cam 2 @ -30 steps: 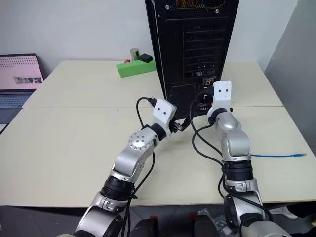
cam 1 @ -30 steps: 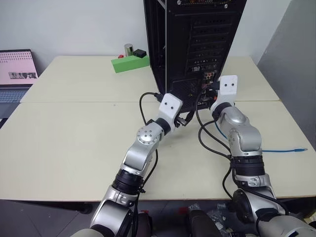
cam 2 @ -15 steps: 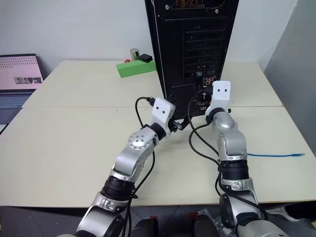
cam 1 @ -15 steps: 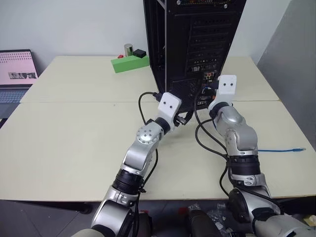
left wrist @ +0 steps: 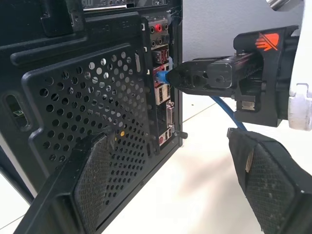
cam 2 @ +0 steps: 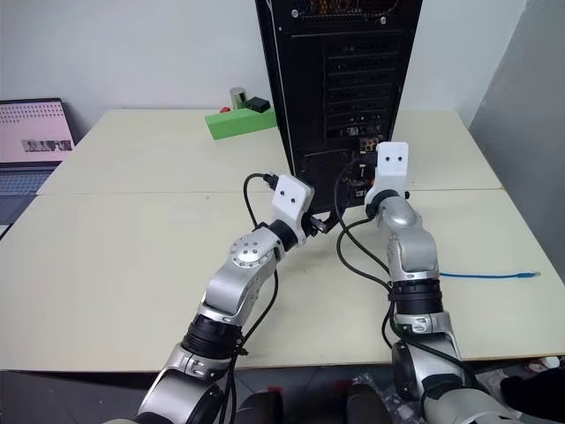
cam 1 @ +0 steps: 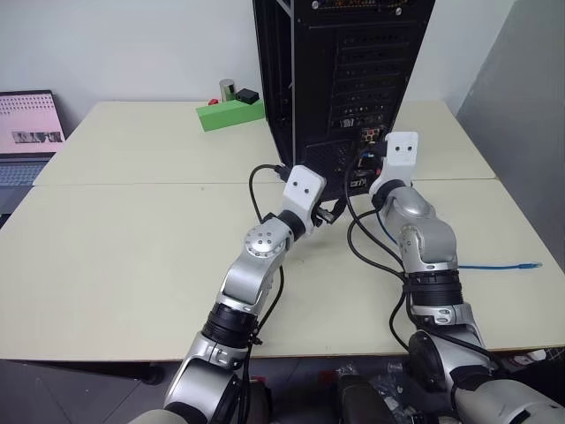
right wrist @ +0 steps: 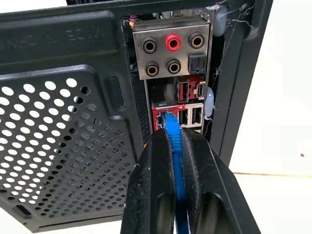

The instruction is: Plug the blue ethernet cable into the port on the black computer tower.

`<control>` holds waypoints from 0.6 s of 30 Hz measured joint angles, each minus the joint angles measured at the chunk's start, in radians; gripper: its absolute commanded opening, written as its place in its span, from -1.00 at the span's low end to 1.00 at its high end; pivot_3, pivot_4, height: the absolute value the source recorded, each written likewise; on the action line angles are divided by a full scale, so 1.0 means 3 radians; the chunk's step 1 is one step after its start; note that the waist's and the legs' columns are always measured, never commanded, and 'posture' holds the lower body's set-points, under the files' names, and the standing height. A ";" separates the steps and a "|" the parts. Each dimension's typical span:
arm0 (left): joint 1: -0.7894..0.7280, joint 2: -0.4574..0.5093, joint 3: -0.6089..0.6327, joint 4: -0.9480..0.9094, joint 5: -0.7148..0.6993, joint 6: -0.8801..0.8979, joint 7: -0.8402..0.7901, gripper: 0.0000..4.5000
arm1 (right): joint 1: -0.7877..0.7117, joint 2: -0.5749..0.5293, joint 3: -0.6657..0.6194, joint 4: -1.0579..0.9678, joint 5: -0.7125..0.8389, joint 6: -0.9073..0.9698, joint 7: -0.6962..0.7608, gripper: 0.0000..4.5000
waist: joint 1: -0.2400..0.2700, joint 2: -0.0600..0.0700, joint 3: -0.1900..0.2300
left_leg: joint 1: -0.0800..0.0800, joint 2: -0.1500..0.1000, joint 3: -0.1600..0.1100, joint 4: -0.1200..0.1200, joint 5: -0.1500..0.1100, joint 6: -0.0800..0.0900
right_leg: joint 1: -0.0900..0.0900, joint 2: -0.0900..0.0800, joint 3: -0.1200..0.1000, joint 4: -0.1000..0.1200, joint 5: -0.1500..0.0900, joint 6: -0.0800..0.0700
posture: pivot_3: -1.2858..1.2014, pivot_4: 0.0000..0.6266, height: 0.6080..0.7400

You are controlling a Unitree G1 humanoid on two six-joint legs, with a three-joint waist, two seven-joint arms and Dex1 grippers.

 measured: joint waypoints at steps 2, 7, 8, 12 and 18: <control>-0.0003 0.0003 0.0003 0.0000 -0.0002 -0.0001 -0.0006 0.74 | 0.0007 -0.0083 0.0022 -0.0002 0.0004 0.0001 0.0094 -0.52 | 0.0006 0.0000 0.0000 | -0.0001 0.0000 0.0000 0.0000 0.0000 0.0000 | 0.0000 0.0000 -0.0001 -0.0001 0.0000 0.0000 | 0.03 -0.52 1.00; -0.0043 0.0044 0.0073 0.0000 -0.0024 -0.0004 -0.0057 0.74 | 0.0166 -0.0443 0.0082 -0.0036 0.0007 0.0019 0.0413 -0.10 | 0.0054 0.0000 0.0000 | -0.0008 -0.0003 0.0000 -0.0001 0.0000 0.0000 | -0.0002 -0.0003 -0.0003 -0.0006 0.0000 0.0000 | 0.03 -0.52 1.00; -0.0045 0.0055 0.0084 0.0000 -0.0028 -0.0006 -0.0065 0.74 | 0.0197 -0.0532 0.0079 -0.0036 0.0008 0.0034 0.0472 0.01 | 0.0060 0.0000 0.0000 | -0.0009 -0.0004 0.0000 -0.0001 0.0000 0.0000 | -0.0002 -0.0004 -0.0003 -0.0007 0.0000 0.0000 | 0.03 -0.52 1.00; -0.0052 0.0077 0.0118 0.0000 -0.0044 -0.0005 -0.0102 0.74 | 0.0289 -0.0718 0.0058 -0.0221 0.0145 0.0073 0.0785 0.37 | 0.0076 0.0000 0.0000 | -0.0010 -0.0003 -0.0001 -0.0001 0.0000 0.0000 | -0.0005 -0.0004 -0.0004 -0.0006 0.0000 0.0000 | 0.03 -0.52 1.00; -0.0151 0.0196 0.0123 -0.0076 -0.0106 0.0184 -0.0264 0.74 | 0.0482 -0.1122 0.0050 -0.0664 0.0460 0.0099 0.1408 0.87 | 0.0092 0.0000 0.0001 | -0.0010 -0.0004 -0.0001 -0.0001 0.0000 0.0000 | -0.0003 -0.0004 -0.0006 -0.0007 -0.0001 0.0001 | 0.03 -0.52 1.00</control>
